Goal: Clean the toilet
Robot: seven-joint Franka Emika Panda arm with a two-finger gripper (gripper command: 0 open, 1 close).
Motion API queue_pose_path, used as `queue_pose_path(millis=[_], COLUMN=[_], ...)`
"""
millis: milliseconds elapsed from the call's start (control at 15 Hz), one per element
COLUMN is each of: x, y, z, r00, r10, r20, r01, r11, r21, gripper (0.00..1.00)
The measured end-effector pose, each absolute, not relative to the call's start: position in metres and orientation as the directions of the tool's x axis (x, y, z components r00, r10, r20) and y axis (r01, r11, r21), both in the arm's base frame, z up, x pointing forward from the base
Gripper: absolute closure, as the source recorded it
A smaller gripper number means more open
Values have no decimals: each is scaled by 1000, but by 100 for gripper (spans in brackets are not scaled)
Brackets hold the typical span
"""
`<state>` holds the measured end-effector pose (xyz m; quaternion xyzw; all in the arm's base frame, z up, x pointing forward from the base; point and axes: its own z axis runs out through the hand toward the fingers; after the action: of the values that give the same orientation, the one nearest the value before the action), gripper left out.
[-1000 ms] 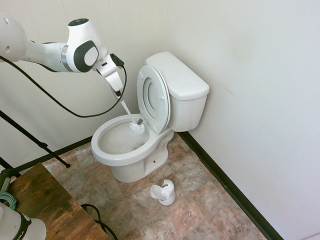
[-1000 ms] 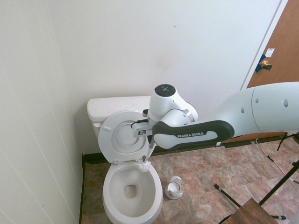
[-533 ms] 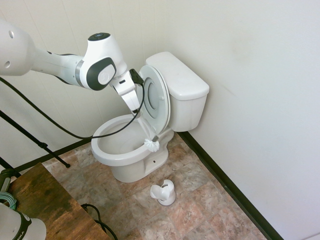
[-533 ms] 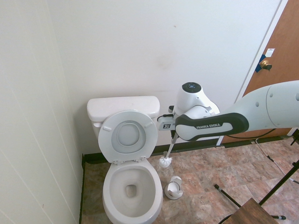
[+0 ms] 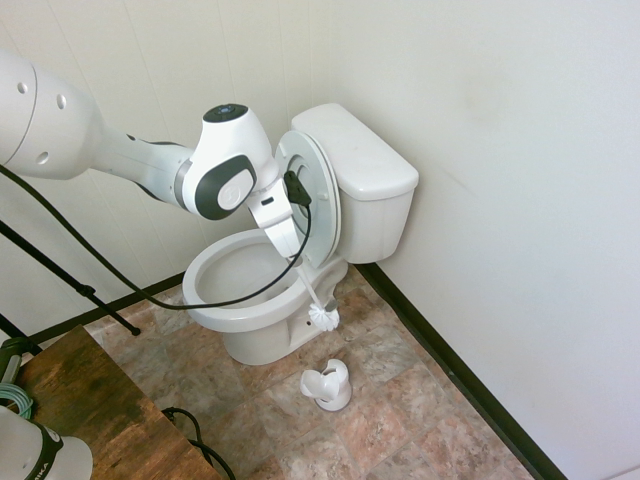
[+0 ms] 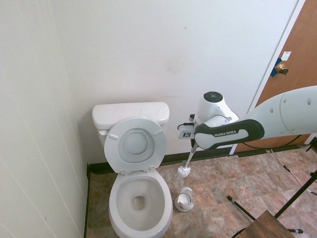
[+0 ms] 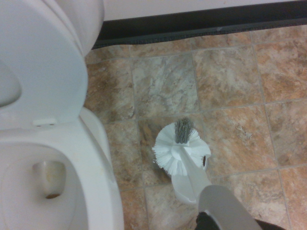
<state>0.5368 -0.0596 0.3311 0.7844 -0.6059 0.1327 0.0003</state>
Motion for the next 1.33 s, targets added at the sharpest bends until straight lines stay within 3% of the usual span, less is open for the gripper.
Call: queue_pose_path(millis=[733, 1333], x=[493, 536], y=[-85, -91], z=[215, 124], r00=[172, 92], r10=[-969, -990], r20=[177, 109], r01=[-976, -992], r11=[-192, -100], r21=[-99, -76], gripper=[100, 100])
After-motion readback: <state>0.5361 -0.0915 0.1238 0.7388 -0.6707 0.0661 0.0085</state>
